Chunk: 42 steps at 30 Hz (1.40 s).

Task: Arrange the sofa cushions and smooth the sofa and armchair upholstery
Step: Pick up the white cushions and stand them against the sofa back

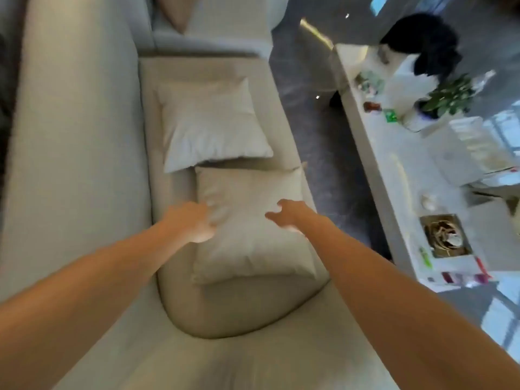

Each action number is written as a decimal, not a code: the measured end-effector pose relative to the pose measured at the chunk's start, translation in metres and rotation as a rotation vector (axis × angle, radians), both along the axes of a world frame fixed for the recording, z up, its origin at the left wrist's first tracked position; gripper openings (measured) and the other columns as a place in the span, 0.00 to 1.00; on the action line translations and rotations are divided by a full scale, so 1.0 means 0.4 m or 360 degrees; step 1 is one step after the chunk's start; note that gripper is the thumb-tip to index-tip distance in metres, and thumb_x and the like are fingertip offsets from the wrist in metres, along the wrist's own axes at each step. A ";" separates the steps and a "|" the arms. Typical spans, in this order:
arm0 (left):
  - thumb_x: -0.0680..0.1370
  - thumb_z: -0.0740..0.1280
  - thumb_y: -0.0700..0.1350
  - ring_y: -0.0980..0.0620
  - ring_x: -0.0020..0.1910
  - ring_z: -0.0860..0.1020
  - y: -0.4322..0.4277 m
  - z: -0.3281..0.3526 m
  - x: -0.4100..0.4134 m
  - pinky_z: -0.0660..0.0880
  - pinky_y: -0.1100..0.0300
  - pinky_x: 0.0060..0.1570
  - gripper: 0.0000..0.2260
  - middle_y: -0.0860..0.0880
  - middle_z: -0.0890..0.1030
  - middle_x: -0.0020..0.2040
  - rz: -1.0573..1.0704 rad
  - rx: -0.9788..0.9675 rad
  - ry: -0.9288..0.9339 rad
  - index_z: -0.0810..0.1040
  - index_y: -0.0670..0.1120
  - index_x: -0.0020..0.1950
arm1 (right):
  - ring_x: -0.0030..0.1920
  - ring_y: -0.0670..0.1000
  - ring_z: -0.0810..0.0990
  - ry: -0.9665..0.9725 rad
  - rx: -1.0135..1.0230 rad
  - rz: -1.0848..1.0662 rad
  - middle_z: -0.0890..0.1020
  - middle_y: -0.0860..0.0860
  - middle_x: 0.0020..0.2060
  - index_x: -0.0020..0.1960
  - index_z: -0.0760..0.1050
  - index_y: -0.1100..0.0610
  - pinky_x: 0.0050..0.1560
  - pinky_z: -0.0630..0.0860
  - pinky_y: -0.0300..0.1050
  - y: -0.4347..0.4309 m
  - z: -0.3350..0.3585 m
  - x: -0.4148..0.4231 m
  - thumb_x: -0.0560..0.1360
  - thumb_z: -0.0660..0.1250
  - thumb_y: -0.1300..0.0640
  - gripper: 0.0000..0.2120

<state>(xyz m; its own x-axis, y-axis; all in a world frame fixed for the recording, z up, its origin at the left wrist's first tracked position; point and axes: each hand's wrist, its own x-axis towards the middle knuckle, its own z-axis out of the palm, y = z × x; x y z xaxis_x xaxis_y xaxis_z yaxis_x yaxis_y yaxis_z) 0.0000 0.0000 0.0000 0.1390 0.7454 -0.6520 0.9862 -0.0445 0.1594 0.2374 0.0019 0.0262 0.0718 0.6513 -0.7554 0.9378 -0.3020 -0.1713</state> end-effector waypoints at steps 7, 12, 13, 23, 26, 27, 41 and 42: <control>0.72 0.60 0.71 0.36 0.74 0.58 0.069 -0.423 0.101 0.57 0.42 0.72 0.44 0.39 0.57 0.77 0.0955 0.0039 -0.0329 0.46 0.51 0.79 | 0.77 0.66 0.56 0.0155 0.0132 -0.0693 0.49 0.62 0.80 0.78 0.43 0.33 0.76 0.55 0.66 0.047 -0.459 0.109 0.75 0.53 0.28 0.36; 0.65 0.66 0.73 0.36 0.68 0.66 0.045 -0.508 0.137 0.64 0.44 0.68 0.46 0.40 0.64 0.71 0.1318 0.0268 -0.0693 0.49 0.60 0.75 | 0.76 0.69 0.53 0.0290 0.0301 -0.0979 0.44 0.50 0.81 0.66 0.37 0.18 0.74 0.53 0.68 -0.005 -0.551 0.105 0.67 0.51 0.20 0.33; 0.65 0.67 0.73 0.36 0.65 0.69 0.036 -0.490 0.141 0.67 0.44 0.65 0.43 0.40 0.65 0.69 0.1344 0.0320 -0.0688 0.51 0.61 0.73 | 0.76 0.68 0.54 0.0289 0.0321 -0.1025 0.45 0.48 0.80 0.65 0.38 0.17 0.73 0.53 0.69 -0.008 -0.543 0.096 0.65 0.51 0.20 0.33; 0.74 0.67 0.60 0.40 0.53 0.73 -0.051 0.025 0.020 0.74 0.49 0.44 0.34 0.43 0.61 0.61 0.0839 0.0801 -0.0084 0.55 0.53 0.74 | 0.76 0.53 0.65 0.1091 0.0051 -0.1327 0.66 0.49 0.77 0.78 0.61 0.43 0.78 0.57 0.59 -0.051 -0.361 -0.143 0.78 0.54 0.33 0.30; 0.73 0.67 0.58 0.42 0.54 0.72 -0.086 0.107 -0.069 0.74 0.49 0.43 0.35 0.44 0.61 0.60 0.0814 0.0860 0.0050 0.55 0.52 0.74 | 0.73 0.50 0.69 0.1402 -0.0108 -0.1325 0.71 0.51 0.74 0.76 0.67 0.51 0.76 0.62 0.54 -0.071 -0.327 -0.307 0.82 0.51 0.39 0.27; 0.73 0.68 0.57 0.42 0.55 0.71 -0.097 0.115 -0.098 0.75 0.48 0.43 0.34 0.44 0.61 0.60 0.0817 0.0846 0.0073 0.56 0.53 0.74 | 0.72 0.49 0.70 0.1500 -0.0171 -0.1348 0.72 0.51 0.73 0.75 0.68 0.52 0.75 0.63 0.51 -0.078 -0.319 -0.357 0.83 0.51 0.40 0.26; 0.71 0.67 0.54 0.42 0.52 0.70 0.148 0.077 -0.109 0.72 0.49 0.51 0.17 0.45 0.73 0.55 0.0481 0.0944 -0.0036 0.77 0.52 0.58 | 0.62 0.53 0.73 0.1158 -0.0182 -0.0966 0.73 0.51 0.71 0.76 0.63 0.44 0.61 0.73 0.54 0.181 -0.240 -0.338 0.81 0.60 0.46 0.24; 0.73 0.66 0.53 0.42 0.54 0.71 0.215 0.057 -0.095 0.72 0.50 0.53 0.16 0.45 0.73 0.56 0.0549 0.0846 -0.0108 0.76 0.52 0.60 | 0.58 0.52 0.73 0.1126 -0.0056 -0.0894 0.75 0.51 0.67 0.76 0.64 0.46 0.61 0.73 0.52 0.252 -0.238 -0.322 0.81 0.62 0.49 0.24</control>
